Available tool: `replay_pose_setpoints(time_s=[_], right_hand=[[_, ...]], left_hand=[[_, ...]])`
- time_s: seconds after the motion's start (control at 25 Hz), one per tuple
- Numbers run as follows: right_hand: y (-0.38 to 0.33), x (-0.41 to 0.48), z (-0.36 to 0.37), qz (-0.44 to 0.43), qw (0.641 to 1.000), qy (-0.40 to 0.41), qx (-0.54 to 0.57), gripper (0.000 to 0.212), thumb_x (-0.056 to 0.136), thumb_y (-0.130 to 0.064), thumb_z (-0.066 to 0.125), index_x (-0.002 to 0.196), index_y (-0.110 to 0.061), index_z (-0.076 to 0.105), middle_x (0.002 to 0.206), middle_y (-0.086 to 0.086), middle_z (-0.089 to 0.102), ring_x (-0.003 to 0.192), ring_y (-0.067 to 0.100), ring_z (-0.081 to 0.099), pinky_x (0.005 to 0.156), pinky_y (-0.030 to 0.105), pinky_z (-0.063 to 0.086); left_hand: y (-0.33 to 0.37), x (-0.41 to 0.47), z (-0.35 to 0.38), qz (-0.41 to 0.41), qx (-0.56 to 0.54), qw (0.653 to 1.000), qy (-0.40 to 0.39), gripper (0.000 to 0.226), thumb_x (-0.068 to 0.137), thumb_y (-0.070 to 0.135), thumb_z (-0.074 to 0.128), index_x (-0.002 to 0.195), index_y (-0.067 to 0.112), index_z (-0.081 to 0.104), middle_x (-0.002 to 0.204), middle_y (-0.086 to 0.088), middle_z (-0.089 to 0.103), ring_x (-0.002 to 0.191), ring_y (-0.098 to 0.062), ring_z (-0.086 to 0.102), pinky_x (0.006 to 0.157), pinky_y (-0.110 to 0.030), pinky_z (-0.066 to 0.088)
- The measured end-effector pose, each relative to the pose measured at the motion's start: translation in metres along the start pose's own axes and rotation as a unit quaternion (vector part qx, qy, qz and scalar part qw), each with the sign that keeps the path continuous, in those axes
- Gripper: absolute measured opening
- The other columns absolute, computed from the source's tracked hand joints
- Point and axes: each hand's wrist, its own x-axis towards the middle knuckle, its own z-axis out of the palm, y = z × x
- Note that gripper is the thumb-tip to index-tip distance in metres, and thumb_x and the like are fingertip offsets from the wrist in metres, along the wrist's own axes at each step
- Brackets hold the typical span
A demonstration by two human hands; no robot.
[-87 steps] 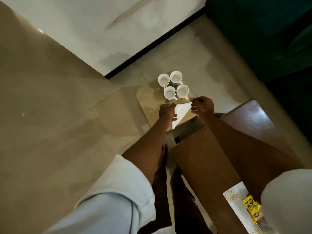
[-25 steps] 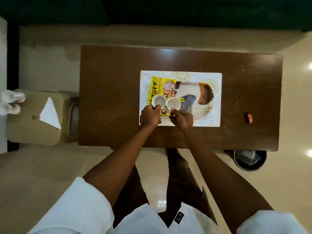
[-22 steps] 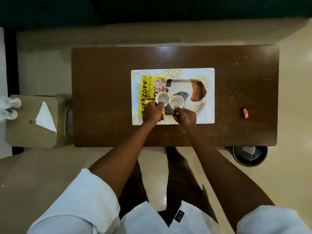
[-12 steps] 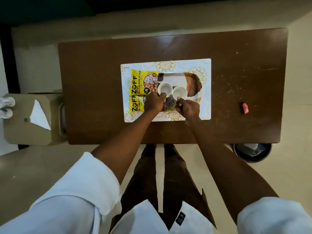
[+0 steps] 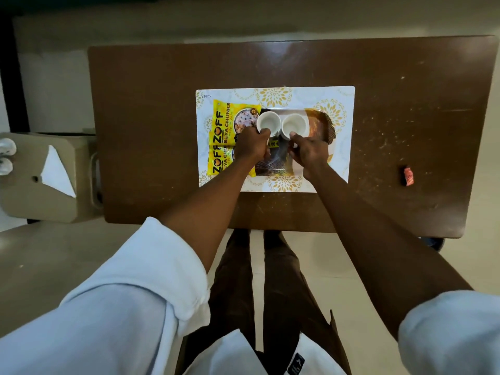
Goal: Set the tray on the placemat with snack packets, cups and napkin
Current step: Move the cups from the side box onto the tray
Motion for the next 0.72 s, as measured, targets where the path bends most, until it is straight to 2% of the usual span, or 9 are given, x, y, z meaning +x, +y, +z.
replay_pose_setpoints(time_s=[0.12, 0.24, 0.4, 0.6, 0.72], right_hand=[[-0.005, 0.009, 0.009, -0.01, 1.0, 0.009, 0.005, 0.04, 0.087, -0.019, 0.084, 0.092, 0.018, 0.07, 0.077, 0.019, 0.065, 0.076, 0.031, 0.064, 0.074, 0.038, 0.057], [-0.011, 0.009, 0.013, -0.004, 1.0, 0.023, -0.001, 0.029, 0.087, -0.018, 0.083, 0.07, -0.002, 0.067, 0.072, 0.014, 0.065, 0.077, 0.031, 0.064, 0.078, 0.041, 0.059], [-0.008, 0.006, 0.015, -0.014, 1.0, 0.015, 0.009, 0.033, 0.091, -0.014, 0.079, 0.064, -0.005, 0.062, 0.07, 0.013, 0.063, 0.075, 0.031, 0.063, 0.07, 0.038, 0.056], [-0.007, 0.004, 0.013, -0.031, 0.999, 0.011, 0.01, 0.031, 0.092, -0.014, 0.078, 0.066, -0.006, 0.064, 0.067, 0.011, 0.064, 0.061, 0.022, 0.063, 0.054, 0.028, 0.058], [-0.007, 0.004, 0.014, -0.036, 0.999, 0.01, 0.008, 0.031, 0.092, -0.013, 0.079, 0.066, -0.006, 0.064, 0.065, 0.01, 0.064, 0.056, 0.019, 0.063, 0.052, 0.025, 0.058]], left_hand=[[-0.004, 0.012, 0.003, -0.004, 0.0, 1.0, 0.004, 0.039, 0.094, 0.029, 0.058, 0.091, -0.005, 0.074, 0.071, -0.022, 0.075, 0.065, -0.036, 0.077, 0.068, -0.051, 0.065], [-0.006, 0.016, 0.006, -0.012, -0.022, 1.0, 0.003, 0.037, 0.092, 0.029, 0.058, 0.089, -0.005, 0.073, 0.063, -0.017, 0.073, 0.059, -0.034, 0.076, 0.064, -0.052, 0.066], [-0.005, 0.019, 0.007, -0.015, -0.035, 0.999, 0.006, 0.038, 0.092, 0.03, 0.057, 0.085, -0.004, 0.073, 0.068, -0.023, 0.075, 0.062, -0.037, 0.077, 0.069, -0.051, 0.066], [-0.005, 0.021, 0.006, -0.018, -0.046, 0.999, 0.0, 0.036, 0.092, 0.03, 0.057, 0.086, -0.002, 0.073, 0.067, -0.022, 0.075, 0.061, -0.037, 0.077, 0.065, -0.053, 0.066], [-0.004, 0.022, 0.006, -0.028, -0.06, 0.998, -0.002, 0.031, 0.09, 0.026, 0.058, 0.08, 0.0, 0.07, 0.063, -0.02, 0.072, 0.063, -0.041, 0.077, 0.064, -0.056, 0.065]])
